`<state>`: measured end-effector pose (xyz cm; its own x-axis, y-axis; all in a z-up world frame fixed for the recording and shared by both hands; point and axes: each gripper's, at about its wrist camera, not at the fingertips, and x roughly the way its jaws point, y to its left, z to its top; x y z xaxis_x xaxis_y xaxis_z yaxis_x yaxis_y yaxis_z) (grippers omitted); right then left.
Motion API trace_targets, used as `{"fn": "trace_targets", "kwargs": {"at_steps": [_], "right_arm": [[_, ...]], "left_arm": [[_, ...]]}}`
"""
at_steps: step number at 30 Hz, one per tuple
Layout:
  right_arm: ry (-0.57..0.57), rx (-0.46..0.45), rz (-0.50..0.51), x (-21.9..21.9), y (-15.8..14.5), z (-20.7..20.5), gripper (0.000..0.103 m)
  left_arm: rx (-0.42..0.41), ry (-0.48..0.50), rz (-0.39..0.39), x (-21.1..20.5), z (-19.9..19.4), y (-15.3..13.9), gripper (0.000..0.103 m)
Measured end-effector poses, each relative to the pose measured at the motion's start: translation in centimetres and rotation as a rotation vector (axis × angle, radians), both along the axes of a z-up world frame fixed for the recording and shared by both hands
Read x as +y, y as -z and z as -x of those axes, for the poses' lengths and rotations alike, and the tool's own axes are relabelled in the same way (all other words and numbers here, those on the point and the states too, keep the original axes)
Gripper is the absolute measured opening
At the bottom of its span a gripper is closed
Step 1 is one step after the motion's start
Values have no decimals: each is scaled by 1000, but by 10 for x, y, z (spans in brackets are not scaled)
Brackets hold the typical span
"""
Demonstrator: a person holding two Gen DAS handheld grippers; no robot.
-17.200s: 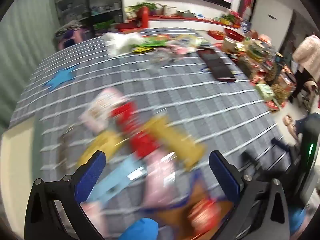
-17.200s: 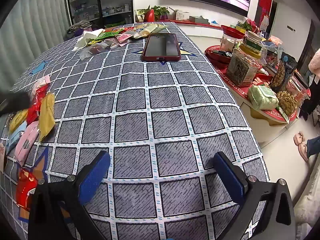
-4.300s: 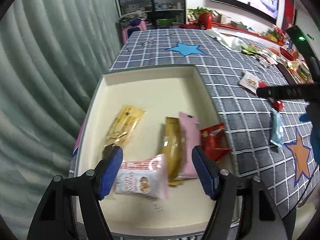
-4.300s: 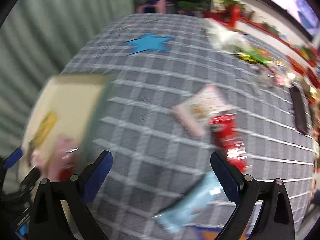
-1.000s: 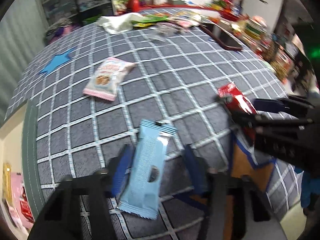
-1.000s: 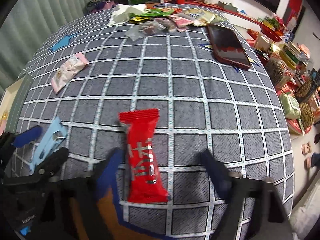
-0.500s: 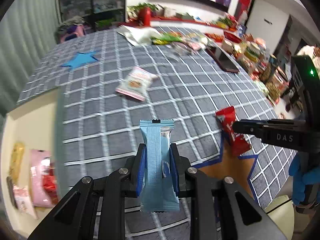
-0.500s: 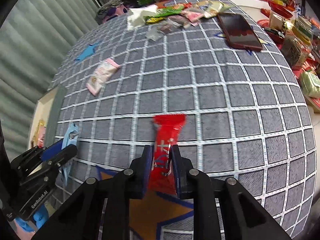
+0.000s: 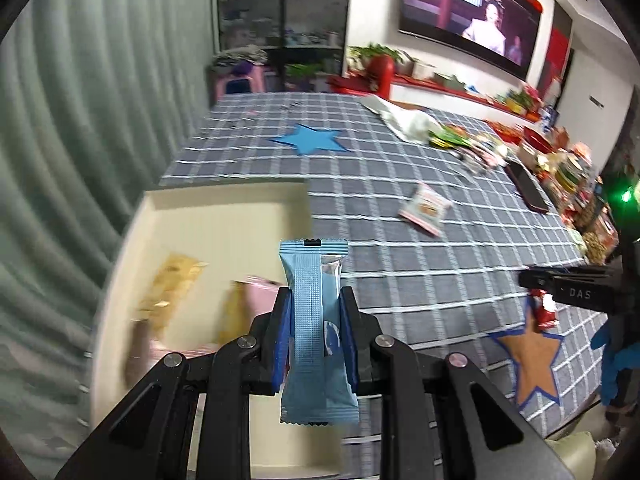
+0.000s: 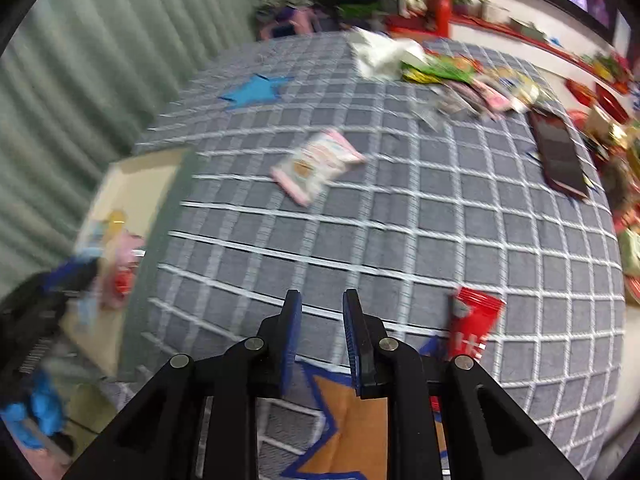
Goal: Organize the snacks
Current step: 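Carry red and light blue bars into the cream box and release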
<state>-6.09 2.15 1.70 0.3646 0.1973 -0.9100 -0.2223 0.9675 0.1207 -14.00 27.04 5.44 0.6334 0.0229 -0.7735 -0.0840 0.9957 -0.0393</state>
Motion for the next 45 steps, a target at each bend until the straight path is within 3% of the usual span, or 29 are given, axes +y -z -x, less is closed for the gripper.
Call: {"fn": "trace_targets", "kwargs": {"at_steps": [1,3,4,5,10,11,12,14,16,22,28,35,38,41,42,44,45], "right_arm": [[35,14,13,-8,6,-3,24],[117,52,29,-32,19,-7,56],[153,58,41,-42,24,-8,82],[180,47,51,-51,25,-9,83],[215,65,113,-70,34,-10,79],[215,83,113,-73,38,-12,61],[217,113,111,-73,44,-12,54],[192,72,143,-66,42,-8,22],[178,94,109,-60,41,-6,21],[64,92,-143,-7,16,-11,21],[-161,70,-281,105,-16,-7,21],[-271,56,-296,196,-13,-5,21],[-295,43,-255,215,-9,-6,22],[-309,44,-192,219,-4,-7,23],[-307,45,-173,217,-2,-9,29],[-285,28,-151,202,-3,-11,98],[-256,-3,-154,193,-7,-12,101]], "left_arm": [[-5,-9,-3,6,1,0,25],[-7,-23,3,17,2,1,25],[-7,-30,7,21,2,3,25],[-5,-36,11,25,2,5,25],[10,-58,26,37,0,15,25],[12,-62,25,39,0,17,25],[13,-64,23,41,1,18,25],[14,-70,17,46,3,20,25],[17,-78,19,50,3,22,25],[21,-98,24,61,9,25,25],[42,-138,24,76,12,32,25],[71,-149,9,78,12,39,25],[78,-159,-12,79,11,40,27],[83,-165,-30,77,10,40,36],[83,-165,-29,76,10,39,45],[74,-161,-30,74,10,37,55],[68,-160,-34,72,10,36,58]]}}
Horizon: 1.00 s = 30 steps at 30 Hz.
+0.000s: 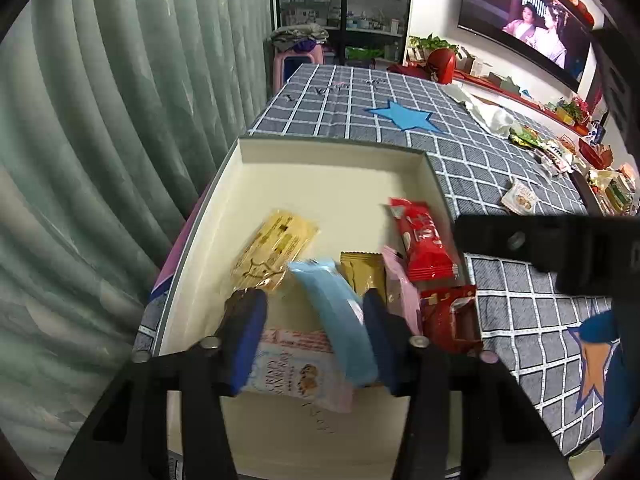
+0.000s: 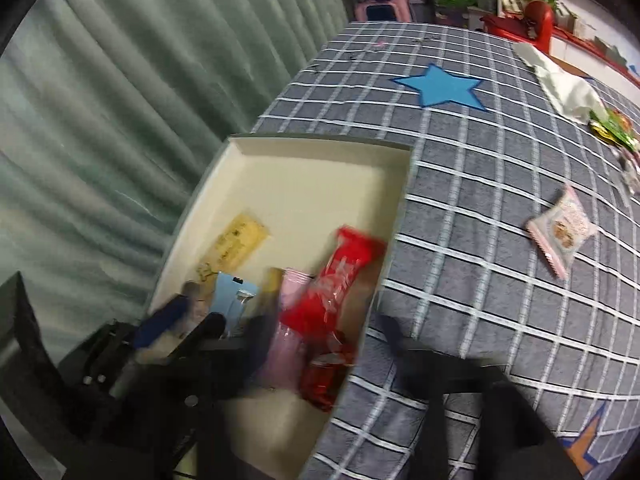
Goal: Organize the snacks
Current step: 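Carry red and light blue bars into the cream box and release, then grasp clear date-nut pack with the left tool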
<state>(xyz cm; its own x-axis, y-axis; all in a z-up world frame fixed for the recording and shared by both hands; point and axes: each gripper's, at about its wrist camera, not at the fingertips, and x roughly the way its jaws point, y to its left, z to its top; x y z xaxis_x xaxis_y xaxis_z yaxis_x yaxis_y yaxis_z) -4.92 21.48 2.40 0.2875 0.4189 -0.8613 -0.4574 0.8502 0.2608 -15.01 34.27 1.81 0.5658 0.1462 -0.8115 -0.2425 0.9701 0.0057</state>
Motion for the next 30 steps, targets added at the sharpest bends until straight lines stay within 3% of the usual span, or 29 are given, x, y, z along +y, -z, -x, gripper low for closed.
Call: {"fn": "trace_targets", "kwargs": {"at_steps": [5,15,19,24,30], "right_arm": [[96,7,23,-40,3,-12,101],[347,93,83,-158,46,-28,101],[426,72,138,-215,57,-24,101],[504,15,122,-276,55,-14,102],[472,-115,180,-304,60,-2,102]], "left_arm": [[5,12,-18,-11,-5,-3,62],[39,76,-43,-48,-20,-9,70],[43,196,-18,-79,-29,-23,71],[32,348,8,-138,-61,-50,76],[-5,539,-76,-237,-128,-62,79]]}}
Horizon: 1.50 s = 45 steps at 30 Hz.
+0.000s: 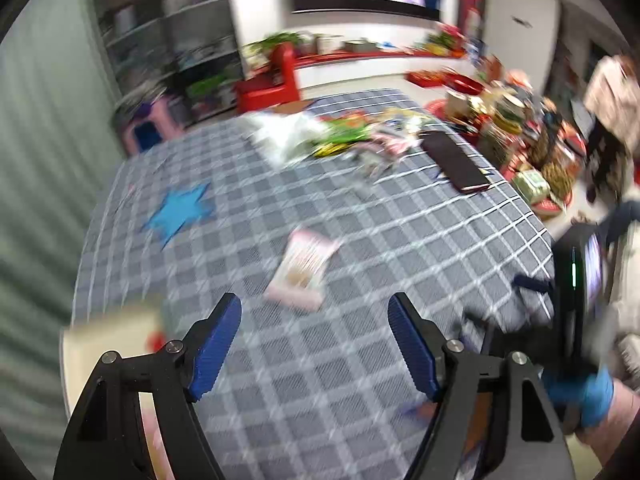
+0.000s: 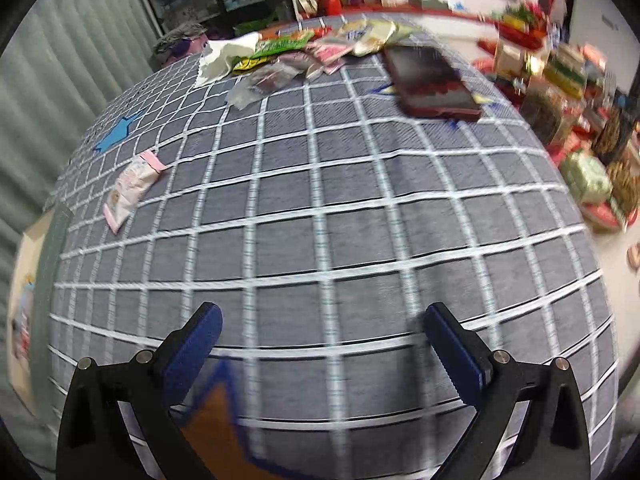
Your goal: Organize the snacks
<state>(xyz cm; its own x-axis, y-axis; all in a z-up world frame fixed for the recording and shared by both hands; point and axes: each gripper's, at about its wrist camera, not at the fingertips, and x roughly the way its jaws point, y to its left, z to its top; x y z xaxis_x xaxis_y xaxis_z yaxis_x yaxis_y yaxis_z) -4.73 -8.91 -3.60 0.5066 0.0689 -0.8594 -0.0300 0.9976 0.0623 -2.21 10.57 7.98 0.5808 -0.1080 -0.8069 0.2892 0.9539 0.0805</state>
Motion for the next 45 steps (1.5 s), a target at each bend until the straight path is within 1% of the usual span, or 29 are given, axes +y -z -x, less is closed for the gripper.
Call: {"fn": "trace_targets", "kwargs": {"at_steps": [2,3,4,6,7,9,12,15,18,19,20,21,22,23,24,28,30,32,36,38,41,44,45], "right_arm": [[-39,-41,86,7,4,8,102],[-46,-70,77,6,5,11,102],[-47,-70,65,6,5,12,102],[-47,-77,50,2,4,13,103],[-47,-79,51,1,5,12,103],[-49,-78,60,3,5,12,103],[-49,-81,61,3,6,12,103],[-51,-81,61,3,6,12,103],[-52,-81,61,3,6,12,103],[-52,-81,60,3,6,12,103],[-52,-81,60,3,6,12,103],[-52,-81,61,3,6,12,103],[-52,-81,61,3,6,12,103],[-52,-81,60,3,6,12,103],[-52,-81,60,3,6,12,103],[-55,-86,46,3,8,11,103],[-54,-88,35,2,8,12,103],[-57,-89,30,0,7,10,103],[-60,-86,48,1,8,9,103],[-60,-84,59,2,8,9,103],[-58,-79,62,2,8,7,103],[-46,-15,56,11,5,-1,103],[-68,16,15,20,2,-7,103]], "left_arm": [[-10,41,-30,-30,-32,7,79],[-8,43,-43,-40,-49,11,79],[-6,39,-60,-54,-71,20,79],[4,29,-74,-67,-99,33,79],[19,23,-77,-73,-115,41,79],[64,25,-59,-86,-145,59,79],[63,14,-58,-99,-169,79,79],[69,20,-66,-112,-182,97,79],[16,51,-159,-124,-182,113,79],[-17,55,-164,-126,-181,114,79],[-24,52,-165,-126,-181,115,79],[-22,48,-155,-126,-182,115,74],[-3,55,-130,-126,-183,115,57],[22,62,-93,-125,-184,114,44],[40,64,-78,-126,-184,114,29],[49,68,-83,-127,-168,110,28],[61,63,-60,-121,-152,104,28],[77,50,-24,-110,-130,96,28],[66,0,22,-75,-75,73,28],[55,-46,32,-50,-46,58,29],[45,-149,28,-13,-10,43,29],[8,-254,-1,23,21,31,29],[-7,-281,-10,30,30,28,29]]}}
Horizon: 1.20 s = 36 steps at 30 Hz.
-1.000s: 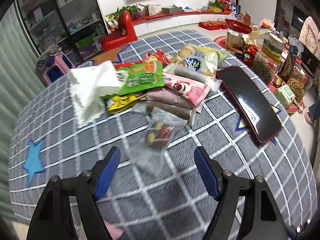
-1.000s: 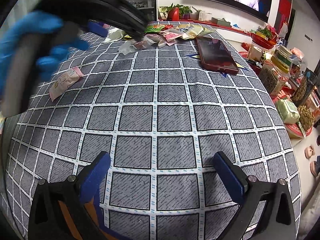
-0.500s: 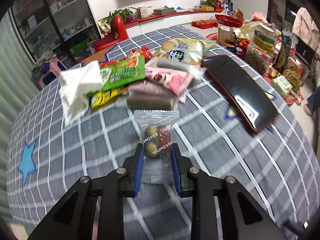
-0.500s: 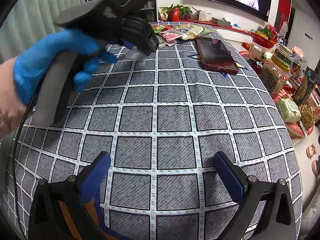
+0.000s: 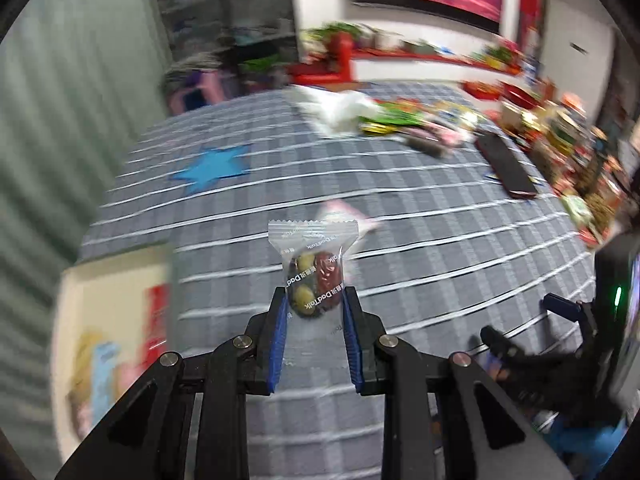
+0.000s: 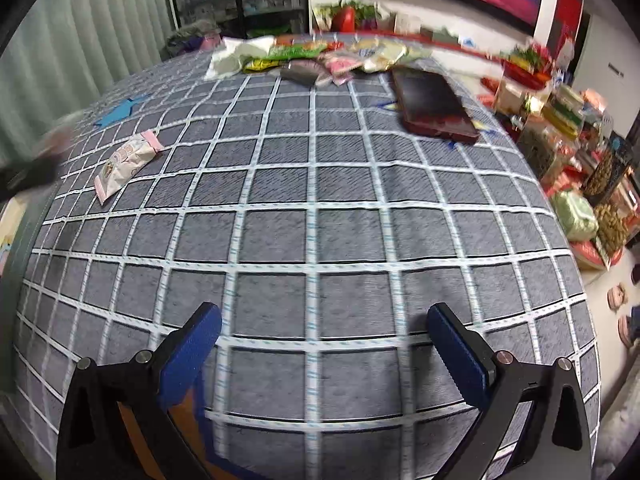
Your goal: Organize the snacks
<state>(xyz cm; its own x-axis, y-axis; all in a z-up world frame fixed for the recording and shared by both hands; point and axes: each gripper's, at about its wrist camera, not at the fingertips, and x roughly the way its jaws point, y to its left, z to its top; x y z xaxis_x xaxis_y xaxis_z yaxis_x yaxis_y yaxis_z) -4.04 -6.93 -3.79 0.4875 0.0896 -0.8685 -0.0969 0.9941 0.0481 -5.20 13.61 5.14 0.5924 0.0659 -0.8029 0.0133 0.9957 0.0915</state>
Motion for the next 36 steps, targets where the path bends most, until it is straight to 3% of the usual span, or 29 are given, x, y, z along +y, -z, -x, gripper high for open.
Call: {"fn": "trace_targets", "kwargs": {"at_steps": [3,10,13,16,18,19,21,22,23,25,28,32,34,36], "right_arm": [[-38,62,-177,31,-8,-19,103],[39,169,-334,105,-13,-84,103],[42,177,-221,140,-9,-107,103],[-7,144,-22,168,-2,-111,103],[-42,113,80,179,1,-105,98],[-57,92,79,180,0,-100,87],[-69,79,76,180,-5,-92,51],[-73,92,64,179,-7,-90,18],[-81,122,3,176,-7,-89,12],[-72,162,-104,164,-10,-86,12],[-48,166,-174,147,-10,-77,12],[-110,187,-158,140,-12,-53,12],[-139,207,-98,142,-13,-51,15],[-112,172,-14,144,-20,-60,50]], "left_arm": [[-30,-63,10,25,24,-7,29],[-81,-149,8,66,67,-11,29],[-86,-192,22,87,76,-10,29],[-97,-225,32,108,83,-10,29],[-99,-240,31,118,84,-8,29],[-96,-249,34,124,84,-6,29],[-88,-262,50,132,83,-2,29],[-85,-266,60,135,84,-1,29],[-86,-267,68,137,85,0,29],[-89,-266,72,140,87,2,29],[-85,-273,80,145,89,4,29],[-76,-286,98,150,92,9,29],[-73,-289,103,149,93,10,29],[-72,-292,102,148,93,10,29]]}}
